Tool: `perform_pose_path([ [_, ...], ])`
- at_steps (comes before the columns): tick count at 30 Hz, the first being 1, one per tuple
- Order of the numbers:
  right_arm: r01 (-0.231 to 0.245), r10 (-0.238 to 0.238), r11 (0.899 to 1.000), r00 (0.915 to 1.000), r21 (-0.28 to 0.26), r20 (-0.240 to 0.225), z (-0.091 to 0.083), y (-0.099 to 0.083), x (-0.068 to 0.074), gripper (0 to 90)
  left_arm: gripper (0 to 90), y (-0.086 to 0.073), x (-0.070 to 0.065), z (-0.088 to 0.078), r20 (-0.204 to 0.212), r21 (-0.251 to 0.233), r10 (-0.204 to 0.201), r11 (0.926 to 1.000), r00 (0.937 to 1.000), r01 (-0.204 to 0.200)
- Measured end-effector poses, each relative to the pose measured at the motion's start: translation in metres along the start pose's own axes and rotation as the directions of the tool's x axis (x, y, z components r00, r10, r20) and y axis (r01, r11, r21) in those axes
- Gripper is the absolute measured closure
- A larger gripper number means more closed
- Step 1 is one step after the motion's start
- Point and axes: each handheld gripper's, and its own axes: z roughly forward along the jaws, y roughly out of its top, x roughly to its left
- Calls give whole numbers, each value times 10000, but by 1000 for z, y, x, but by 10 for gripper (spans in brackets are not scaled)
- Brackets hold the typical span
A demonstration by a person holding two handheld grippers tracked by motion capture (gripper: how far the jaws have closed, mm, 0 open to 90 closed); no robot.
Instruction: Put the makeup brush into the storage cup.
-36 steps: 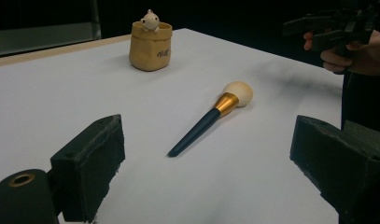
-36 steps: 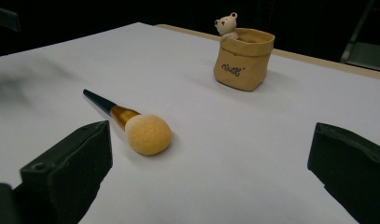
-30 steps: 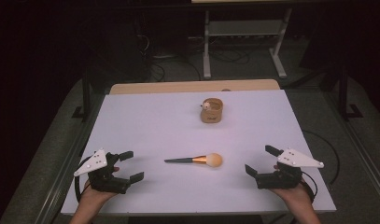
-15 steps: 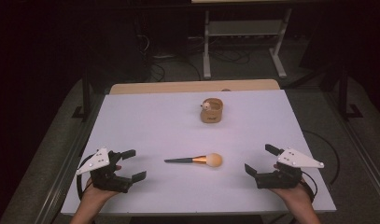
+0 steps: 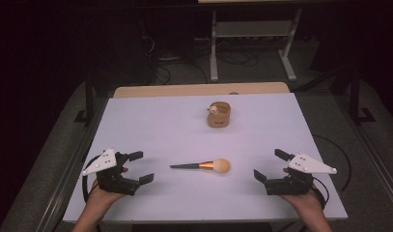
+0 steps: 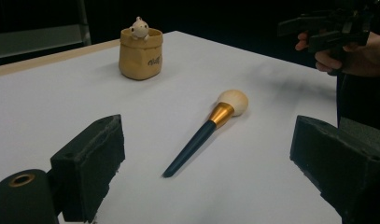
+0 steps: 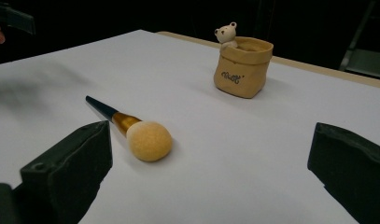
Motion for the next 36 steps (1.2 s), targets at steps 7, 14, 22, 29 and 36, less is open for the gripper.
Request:
perform_pose_path([
  [7,23,-23,10000,10000,51,-27,1,0,0,0,97,1,0,3,69,78,-28,10000,10000,27],
  [14,-38,38,10000,10000,-42,-17,1,2,0,0,97,4,2,5,165,-26,-160,9999,9997,161],
  [22,-21,21,10000,10000,-72,-70,1,4,1,0,97,11,8,6,116,-166,-117,9998,9999,119],
  [29,-11,10,10000,10000,-69,-61,2,3,1,0,97,14,11,10,120,-136,1,9999,9999,1],
  [36,-12,12,10000,10000,-49,-58,3,4,1,0,97,16,12,13,228,-101,66,9999,9997,-63],
])
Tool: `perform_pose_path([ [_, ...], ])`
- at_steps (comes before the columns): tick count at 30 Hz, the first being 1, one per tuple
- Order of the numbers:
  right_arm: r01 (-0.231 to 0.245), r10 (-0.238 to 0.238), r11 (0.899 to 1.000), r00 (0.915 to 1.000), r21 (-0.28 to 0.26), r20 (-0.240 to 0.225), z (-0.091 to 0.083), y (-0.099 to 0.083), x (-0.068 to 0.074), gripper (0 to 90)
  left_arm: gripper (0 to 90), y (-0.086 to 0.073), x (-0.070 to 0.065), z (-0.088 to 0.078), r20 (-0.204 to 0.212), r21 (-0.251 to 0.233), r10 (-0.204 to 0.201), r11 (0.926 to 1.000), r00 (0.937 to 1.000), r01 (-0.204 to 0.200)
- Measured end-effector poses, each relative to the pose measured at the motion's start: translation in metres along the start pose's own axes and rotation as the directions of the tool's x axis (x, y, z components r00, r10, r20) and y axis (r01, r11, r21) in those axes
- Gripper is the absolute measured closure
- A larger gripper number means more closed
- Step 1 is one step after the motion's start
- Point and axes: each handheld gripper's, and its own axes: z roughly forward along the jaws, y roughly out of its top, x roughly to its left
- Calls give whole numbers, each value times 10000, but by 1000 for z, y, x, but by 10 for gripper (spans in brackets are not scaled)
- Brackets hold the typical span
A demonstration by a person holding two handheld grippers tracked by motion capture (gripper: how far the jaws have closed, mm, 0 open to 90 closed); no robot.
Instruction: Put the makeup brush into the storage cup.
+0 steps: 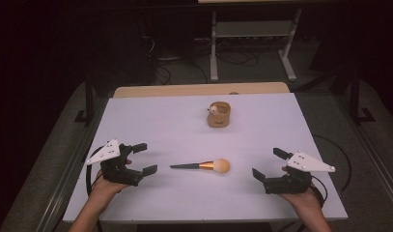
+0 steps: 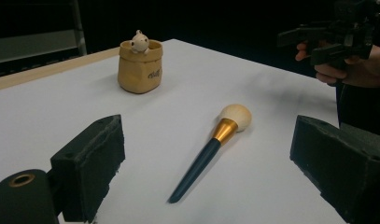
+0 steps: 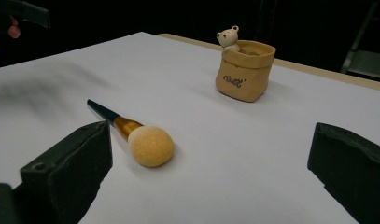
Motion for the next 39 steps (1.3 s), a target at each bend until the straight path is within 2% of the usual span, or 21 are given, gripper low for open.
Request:
perform_pose_path([
  [17,44,-44,10000,10000,-61,-10,0,1,-1,0,98,9,5,11,232,99,181,9998,9996,-184],
  [22,-7,7,10000,10000,-72,9,-1,1,-1,0,99,13,7,16,252,-34,179,9998,9995,-178],
  [39,11,-11,10000,10000,-60,13,0,2,0,0,99,21,10,25,525,120,378,9992,9979,-385],
])
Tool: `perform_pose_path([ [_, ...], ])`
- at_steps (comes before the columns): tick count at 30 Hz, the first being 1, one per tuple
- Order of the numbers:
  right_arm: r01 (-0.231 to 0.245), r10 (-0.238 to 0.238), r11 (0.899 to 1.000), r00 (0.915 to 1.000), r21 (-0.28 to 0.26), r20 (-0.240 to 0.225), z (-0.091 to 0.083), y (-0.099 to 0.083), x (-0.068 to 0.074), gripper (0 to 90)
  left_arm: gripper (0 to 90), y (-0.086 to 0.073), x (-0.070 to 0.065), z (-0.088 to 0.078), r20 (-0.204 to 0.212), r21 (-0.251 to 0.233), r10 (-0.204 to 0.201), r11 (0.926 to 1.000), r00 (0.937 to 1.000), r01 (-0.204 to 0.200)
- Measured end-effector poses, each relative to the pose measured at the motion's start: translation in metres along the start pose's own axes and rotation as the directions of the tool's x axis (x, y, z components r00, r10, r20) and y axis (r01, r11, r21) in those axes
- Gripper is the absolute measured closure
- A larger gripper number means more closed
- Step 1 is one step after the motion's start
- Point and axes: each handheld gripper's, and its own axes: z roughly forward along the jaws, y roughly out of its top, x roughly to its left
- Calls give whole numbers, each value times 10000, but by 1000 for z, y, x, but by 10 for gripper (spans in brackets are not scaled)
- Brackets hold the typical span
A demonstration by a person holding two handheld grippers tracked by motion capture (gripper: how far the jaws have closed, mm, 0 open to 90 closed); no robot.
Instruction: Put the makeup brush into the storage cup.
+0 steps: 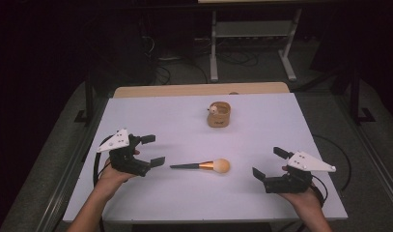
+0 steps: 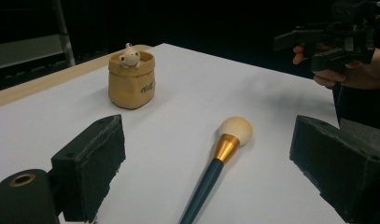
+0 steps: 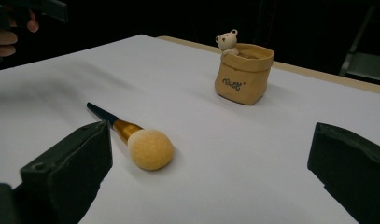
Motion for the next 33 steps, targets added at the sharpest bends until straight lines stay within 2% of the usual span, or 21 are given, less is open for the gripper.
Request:
perform_pose_path([
  [12,36,-36,10000,10000,17,31,0,0,0,0,99,3,4,7,165,99,58,9999,9998,-60],
  [18,63,-63,10000,10000,31,7,2,0,0,0,99,7,5,11,268,244,221,9994,9994,-227],
  [33,40,-40,10000,10000,36,-15,1,1,0,0,99,11,8,23,503,475,244,9985,9984,-267],
])
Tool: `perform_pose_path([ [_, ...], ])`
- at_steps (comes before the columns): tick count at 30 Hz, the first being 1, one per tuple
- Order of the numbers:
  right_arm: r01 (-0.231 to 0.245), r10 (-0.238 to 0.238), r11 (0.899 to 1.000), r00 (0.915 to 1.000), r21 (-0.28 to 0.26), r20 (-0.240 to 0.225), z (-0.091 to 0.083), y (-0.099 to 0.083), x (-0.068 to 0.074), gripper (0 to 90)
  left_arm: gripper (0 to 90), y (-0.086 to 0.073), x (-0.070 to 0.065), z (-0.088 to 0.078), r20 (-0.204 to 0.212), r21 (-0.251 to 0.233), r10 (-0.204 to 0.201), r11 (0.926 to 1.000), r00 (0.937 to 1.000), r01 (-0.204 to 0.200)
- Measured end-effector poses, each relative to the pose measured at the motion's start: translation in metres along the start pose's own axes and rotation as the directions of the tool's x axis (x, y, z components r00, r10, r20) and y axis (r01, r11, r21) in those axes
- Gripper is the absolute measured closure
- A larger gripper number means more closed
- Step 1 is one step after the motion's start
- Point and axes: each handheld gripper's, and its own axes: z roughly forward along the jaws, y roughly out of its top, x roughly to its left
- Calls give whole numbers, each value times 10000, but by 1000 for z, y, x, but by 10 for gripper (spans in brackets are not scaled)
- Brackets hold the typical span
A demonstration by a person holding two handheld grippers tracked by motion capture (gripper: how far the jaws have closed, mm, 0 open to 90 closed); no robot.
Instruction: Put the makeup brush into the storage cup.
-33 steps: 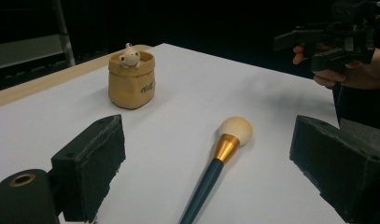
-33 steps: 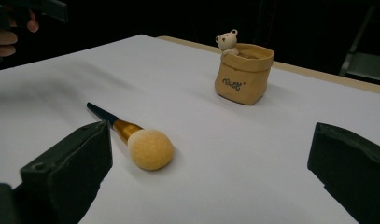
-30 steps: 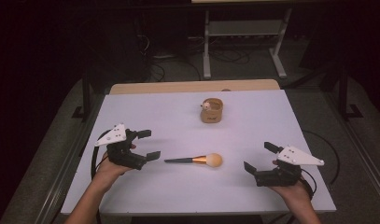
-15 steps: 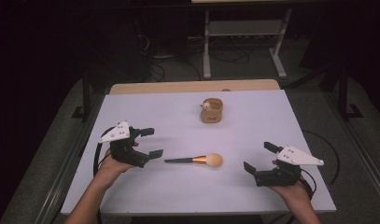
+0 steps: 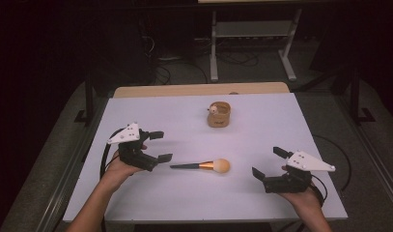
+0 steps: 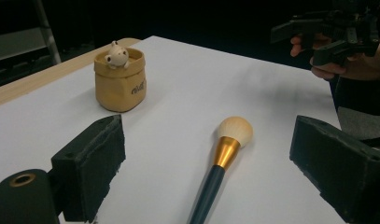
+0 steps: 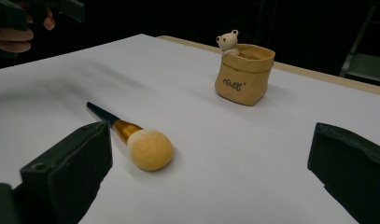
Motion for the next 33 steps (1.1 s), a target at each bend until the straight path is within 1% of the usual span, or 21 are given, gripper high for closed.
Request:
perform_pose_path([
  [4,-44,44,10000,10000,-6,-4,0,0,0,0,99,2,0,2,71,2,46,10000,10000,-46],
  [5,-40,40,10000,10000,-8,-4,0,0,0,0,99,3,1,3,75,-47,99,9999,9999,-99],
  [7,-79,79,10000,10000,17,-1,0,0,0,0,99,4,0,4,90,-155,52,9999,9999,-50],
  [8,-73,73,10000,10000,8,4,0,0,0,0,99,5,1,4,96,-143,97,9999,9999,-96],
  [9,60,-60,10000,10000,-75,14,0,0,-1,0,99,5,1,5,103,-171,101,9998,9999,-99],
  [11,74,-73,9999,10000,-87,7,0,0,-1,0,99,6,1,6,117,-182,115,9998,9999,-113],
  [12,-59,59,10000,10000,14,-11,0,0,0,0,99,6,1,6,122,-185,114,9998,9999,-111],
  [13,-17,17,10000,10000,-32,2,0,0,0,0,99,7,1,7,128,-197,111,9997,9999,-108],
  [17,-91,91,10000,10000,13,-10,0,0,0,0,99,8,2,9,170,-193,184,9997,9997,-181],
  [18,82,-82,9999,10000,-87,3,1,0,-1,0,99,8,2,10,187,-230,156,9996,9997,-151],
  [27,62,-62,10000,10000,-51,-1,1,0,-1,0,99,13,4,17,370,-264,255,9994,9990,-245],
  [28,-44,44,10000,10000,4,-5,1,0,0,0,99,13,4,17,413,-223,289,9994,9987,-280],
  [29,-44,44,10000,10000,4,-5,1,0,0,0,99,13,4,17,413,-223,289,9994,9987,-280],
  [30,47,-47,9999,10000,-96,9,1,1,-1,0,99,15,5,20,508,-135,244,9996,9984,-238],
  [33,3,-3,10000,10000,-94,26,0,1,-1,0,99,17,5,23,625,-41,310,9995,9976,-308],
])
